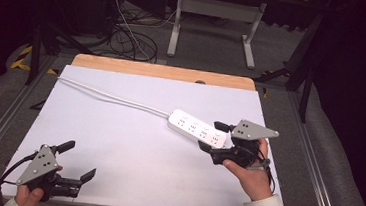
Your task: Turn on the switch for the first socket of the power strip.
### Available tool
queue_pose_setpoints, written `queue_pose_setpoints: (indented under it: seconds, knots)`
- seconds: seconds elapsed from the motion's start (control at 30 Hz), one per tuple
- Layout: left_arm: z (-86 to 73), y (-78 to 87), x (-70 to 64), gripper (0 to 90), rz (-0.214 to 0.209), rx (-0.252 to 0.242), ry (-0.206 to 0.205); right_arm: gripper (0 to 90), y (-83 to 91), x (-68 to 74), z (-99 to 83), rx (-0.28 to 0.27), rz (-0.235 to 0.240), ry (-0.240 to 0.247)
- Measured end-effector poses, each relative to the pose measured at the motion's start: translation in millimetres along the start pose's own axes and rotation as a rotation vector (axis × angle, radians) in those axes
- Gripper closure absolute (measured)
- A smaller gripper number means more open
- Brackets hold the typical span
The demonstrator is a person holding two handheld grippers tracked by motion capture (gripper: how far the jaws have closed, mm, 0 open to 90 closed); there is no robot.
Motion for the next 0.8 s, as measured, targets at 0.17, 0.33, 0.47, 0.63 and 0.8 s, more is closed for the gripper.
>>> queue_pose_setpoints:
  seconds: [0.17,0.33,0.47,0.63,0.8]
  knots:
    - [0.2,0.2,-0.3,0.3,-0.013,0.003,-0.001,19.1,11.5,6.1,-14.4,-0.01,0.018,0.008]
    - [0.2,-0.1,-0.5,0.3,-0.012,0.001,-0.002,16.1,22.2,10.0,-32.3,-0.024,0.036,0.013]
    - [0.3,0.1,-2.0,0.3,-0.008,-0.005,-0.002,15.5,28.1,9.0,-47.3,-0.033,0.027,-0.014]
    - [0.3,-0.3,-2.1,0.3,-0.007,-0.01,-0.005,15.6,33.9,7.3,-65.5,-0.053,0.022,-0.052]
    - [0.2,0.1,-2.7,0.3,-0.012,-0.011,0.002,15.6,35.7,8.4,-87.4,-0.075,0.027,-0.089]
Point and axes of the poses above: each handheld gripper's, and its own axes: y roughly backward along the jaws, z roughly out of its top, x roughly to its left, the point moved 1 cm from there along -y, roughly forward along the jaws, and after that the axes turned 7 degrees about -x, right-handed, at the moved point
